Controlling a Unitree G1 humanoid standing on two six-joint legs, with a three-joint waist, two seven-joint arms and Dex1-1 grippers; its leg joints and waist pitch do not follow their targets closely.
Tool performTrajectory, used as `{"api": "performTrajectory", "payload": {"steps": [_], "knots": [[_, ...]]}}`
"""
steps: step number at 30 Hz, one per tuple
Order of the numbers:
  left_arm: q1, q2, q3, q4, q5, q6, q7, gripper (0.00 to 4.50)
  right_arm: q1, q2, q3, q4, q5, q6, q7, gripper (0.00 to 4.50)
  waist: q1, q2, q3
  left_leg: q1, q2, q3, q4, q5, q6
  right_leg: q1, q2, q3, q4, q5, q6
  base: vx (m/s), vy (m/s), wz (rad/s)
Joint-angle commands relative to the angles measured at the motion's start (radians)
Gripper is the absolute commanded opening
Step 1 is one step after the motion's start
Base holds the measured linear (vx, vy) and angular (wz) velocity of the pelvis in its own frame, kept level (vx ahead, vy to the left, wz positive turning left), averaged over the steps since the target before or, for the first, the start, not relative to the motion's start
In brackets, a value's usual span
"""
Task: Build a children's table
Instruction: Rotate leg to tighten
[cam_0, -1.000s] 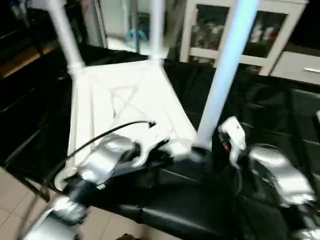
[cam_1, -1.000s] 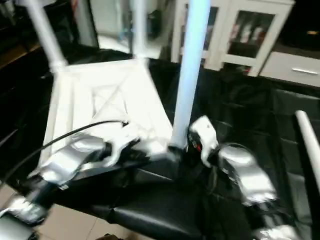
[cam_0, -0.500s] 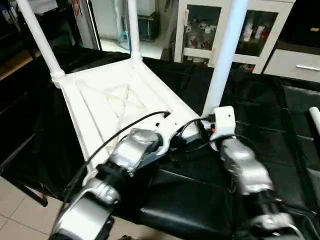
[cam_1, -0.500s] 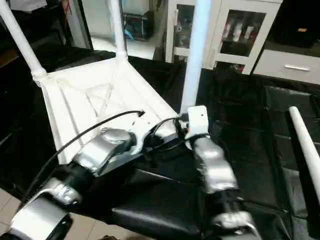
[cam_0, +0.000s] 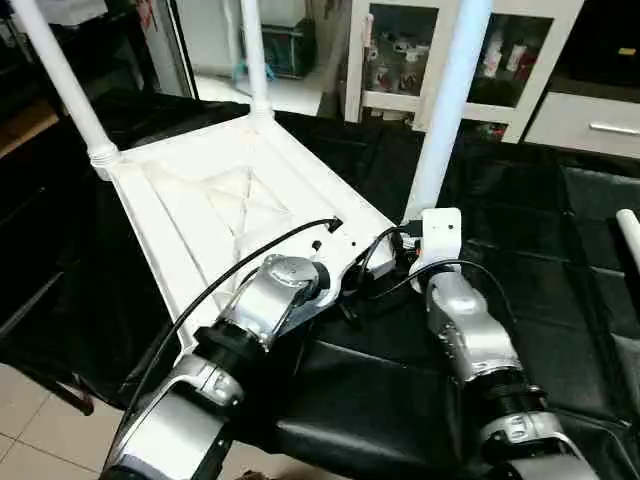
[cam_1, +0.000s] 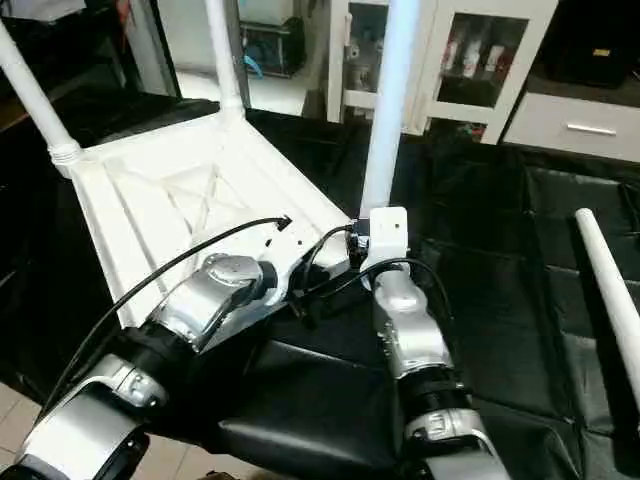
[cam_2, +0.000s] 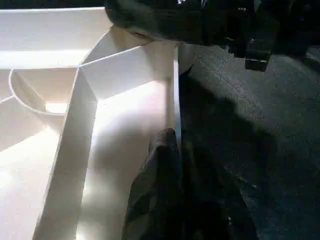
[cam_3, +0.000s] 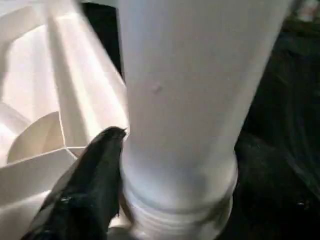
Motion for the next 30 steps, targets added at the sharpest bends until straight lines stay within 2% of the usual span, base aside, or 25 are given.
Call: {"api": "performTrajectory", "payload": {"steps": [1,2,3,4,5,7,8,10,12,14,19,20,25,26,29,30], "knots": [[0.013,0.026,-0.012,-0.038,0.013,0.002,-0.029,0.0,0.003,-0.021,-0.007,-0.03,0.007,0.002,0.039,3.6,0.007,-0.007,-0.074,0.013,0.095,-0.055,-0.076,-0.137,0.049,0.05,-0.118,0.067,-0.072,-0.105,-0.228,0.0,0.0,0.0],[0.047,0.059,-0.034,-0.1,0.006,0.015,-0.081,0.0,0.021,-0.067,0.007,-0.088,0.073,0.052,0.211,3.73,0.013,-0.006,-0.08,0.011,0.095,-0.055,-0.07,-0.103,0.072,0.054,-0.119,0.066,-0.064,-0.048,-0.236,0.0,0.0,0.0],[0.054,0.069,-0.042,-0.111,0.008,0.013,-0.093,0.0,0.027,-0.081,0.013,-0.105,0.088,0.065,0.255,3.83,0.015,-0.005,-0.078,0.008,0.096,-0.055,-0.069,-0.089,0.09,0.055,-0.116,0.065,-0.061,-0.019,-0.241,0.0,0.0,0.0],[0.062,0.082,-0.052,-0.125,0.011,0.01,-0.108,0.0,0.034,-0.098,0.022,-0.126,0.107,0.082,0.308,3.83,0.017,-0.003,-0.077,0.008,0.1,-0.055,-0.071,-0.074,0.109,0.05,-0.113,0.063,-0.059,0.003,-0.244,0.0,0.0,0.0],[0.079,0.115,-0.077,-0.149,0.023,0.0,-0.143,0.0,0.058,-0.157,0.061,-0.168,0.11,0.073,0.419,3.94,0.018,-0.003,-0.076,0.011,0.099,-0.054,-0.07,-0.087,0.112,0.047,-0.111,0.061,-0.06,-0.011,-0.248,0.0,0.0,0.0],[0.093,0.137,-0.091,-0.171,0.024,-0.004,-0.171,0.0,0.076,-0.2,0.09,-0.195,0.107,0.062,0.495,4.16,0.024,-0.004,-0.073,0.009,0.102,-0.055,-0.072,-0.109,0.107,0.049,-0.113,0.061,-0.064,-0.038,-0.24,0.0,0.0,0.0],[0.11,0.156,-0.097,-0.201,0.013,0.006,-0.204,0.0,0.099,-0.248,0.113,-0.226,0.113,0.057,0.577,4.16,0.026,-0.003,-0.071,0.014,0.102,-0.054,-0.074,-0.143,0.087,0.047,-0.114,0.062,-0.07,-0.097,-0.237,0.0,0.0,0.0],[0.124,0.174,-0.104,-0.225,0.005,-0.004,-0.241,0.0,0.117,-0.282,0.125,-0.252,0.123,0.058,0.635,4.26,0.03,-0.005,-0.067,0.015,0.103,-0.055,-0.076,-0.167,0.073,0.046,-0.117,0.065,-0.077,-0.152,-0.226,0.0,0.0,0.0],[0.153,0.239,-0.133,-0.293,-0.008,0.007,-0.335,0.0,0.161,-0.364,0.143,-0.315,0.148,0.081,0.774,4.26,0.032,-0.005,-0.065,0.016,0.105,-0.056,-0.079,-0.18,0.06,0.045,-0.115,0.065,-0.079,-0.185,-0.223,0.0,0.0,0.0],[0.159,0.257,-0.141,-0.311,-0.009,0.013,-0.357,0.0,0.174,-0.387,0.147,-0.332,0.155,0.09,0.809,4.26,0.034,-0.005,-0.063,0.019,0.105,-0.055,-0.082,-0.189,0.057,0.041,-0.112,0.066,-0.079,-0.199,-0.215,0.0,0.0,0.0],[0.18,0.311,-0.163,-0.379,-0.051,-0.001,-0.466,0.0,0.205,-0.432,0.139,-0.374,0.184,0.106,0.871,4.26,0.036,-0.004,-0.064,0.018,0.104,-0.057,-0.082,-0.195,0.049,0.04,-0.114,0.067,-0.079,-0.216,-0.217,0.0,0.0,0.0],[0.185,0.318,-0.163,-0.4,-0.066,0.009,-0.489,0.0,0.214,-0.438,0.135,-0.387,0.196,0.111,0.887,4.26,0.039,-0.002,-0.066,0.022,0.106,-0.056,-0.081,-0.192,0.044,0.038,-0.113,0.067,-0.079,-0.205,-0.219,0.0,0.0,0.0],[0.189,0.327,-0.167,-0.424,-0.065,0.019,-0.505,0.0,0.237,-0.458,0.14,-0.418,0.213,0.13,0.932,4.26,0.055,-0.001,-0.068,0.022,0.105,-0.054,-0.079,-0.163,0.051,0.038,-0.112,0.066,-0.074,-0.161,-0.224,0.0,0.0,0.0],[0.188,0.327,-0.167,-0.424,-0.064,0.019,-0.508,0.0,0.239,-0.458,0.14,-0.42,0.215,0.136,0.938,4.11,0.057,-0.002,-0.068,0.021,0.104,-0.054,-0.078,-0.165,0.05,0.039,-0.113,0.067,-0.076,-0.167,-0.223,0.0,0.0,0.0],[0.187,0.331,-0.17,-0.428,-0.065,0.024,-0.513,0.0,0.244,-0.461,0.141,-0.426,0.222,0.15,0.955,4.11,0.057,-0.001,-0.068,0.02,0.104,-0.056,-0.078,-0.169,0.046,0.04,-0.114,0.066,-0.077,-0.184,-0.216,0.0,0.0,0.0],[0.187,0.332,-0.169,-0.431,-0.065,0.026,-0.514,0.0,0.247,-0.462,0.141,-0.43,0.224,0.155,0.96,3.97,0.057,-0.001,-0.069,0.02,0.104,-0.057,-0.078,-0.168,0.045,0.041,-0.113,0.065,-0.075,-0.18,-0.216,0.0,0.0,0.0]]}}
